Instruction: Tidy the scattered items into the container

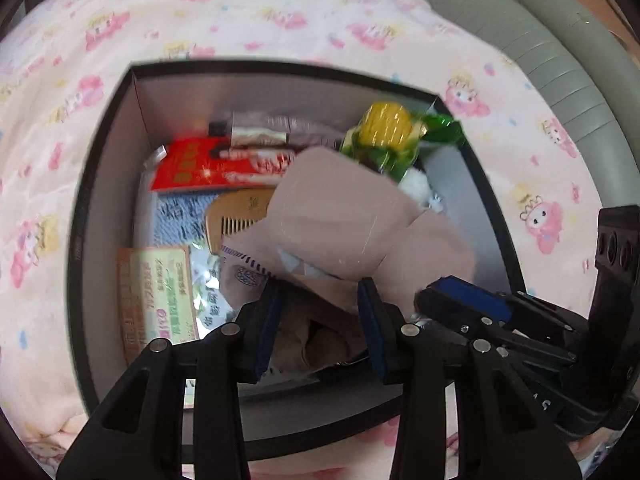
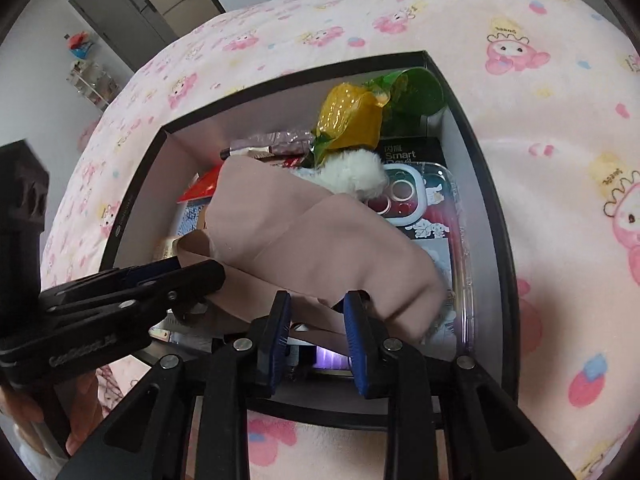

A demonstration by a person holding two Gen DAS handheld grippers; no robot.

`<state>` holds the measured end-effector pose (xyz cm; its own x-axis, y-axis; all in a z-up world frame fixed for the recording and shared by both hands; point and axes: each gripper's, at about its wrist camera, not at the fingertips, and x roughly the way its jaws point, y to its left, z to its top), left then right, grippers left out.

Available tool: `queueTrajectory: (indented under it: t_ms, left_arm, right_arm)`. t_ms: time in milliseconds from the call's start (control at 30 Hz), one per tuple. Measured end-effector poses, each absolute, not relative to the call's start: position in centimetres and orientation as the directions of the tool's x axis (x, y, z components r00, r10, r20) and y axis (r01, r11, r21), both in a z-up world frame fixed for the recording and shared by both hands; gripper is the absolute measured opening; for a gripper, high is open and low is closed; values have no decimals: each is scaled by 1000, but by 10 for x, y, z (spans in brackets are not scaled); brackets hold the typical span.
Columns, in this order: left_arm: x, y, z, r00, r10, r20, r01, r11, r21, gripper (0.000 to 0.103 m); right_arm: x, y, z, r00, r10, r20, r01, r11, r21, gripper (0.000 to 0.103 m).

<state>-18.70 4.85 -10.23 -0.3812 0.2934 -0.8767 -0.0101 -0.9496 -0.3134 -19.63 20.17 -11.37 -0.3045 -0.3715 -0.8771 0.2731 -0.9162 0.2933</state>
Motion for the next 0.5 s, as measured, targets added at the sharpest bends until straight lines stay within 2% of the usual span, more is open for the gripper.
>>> queueTrajectory:
  t_ms: [100,200,233,267,300,500]
  left_arm:
    - [-177,48,-86,-478,209,-853,-14,-973,-230,42]
    - [-167,42,-61,-581,152,-800,-4,-983,-184,66]
    - [-163,39,-54,-608,142,-781,1,-984,-180,73]
    - [-159,37,-46,-630,132,-766,9,-984,-177,75]
    - [-156,34,-39,-646,119,-754,20,-985,-173,79]
    - [-133,16,14,-727,74,-683,38,-988,-148,87]
  right_arm:
    - [-188,201,-96,-414,-309,-856,283,-938,201,24]
    - [-172,200,-70,-554,-226,-801,268,-960,86,35]
    - [-167,201,-65,-584,-212,-784,261,-963,67,42]
    - [-162,202,-56,-614,-199,-764,255,-966,47,48]
    - [-159,202,-48,-633,-194,-750,253,-967,36,50]
    - [-128,193,5,-711,-168,-683,221,-975,10,66]
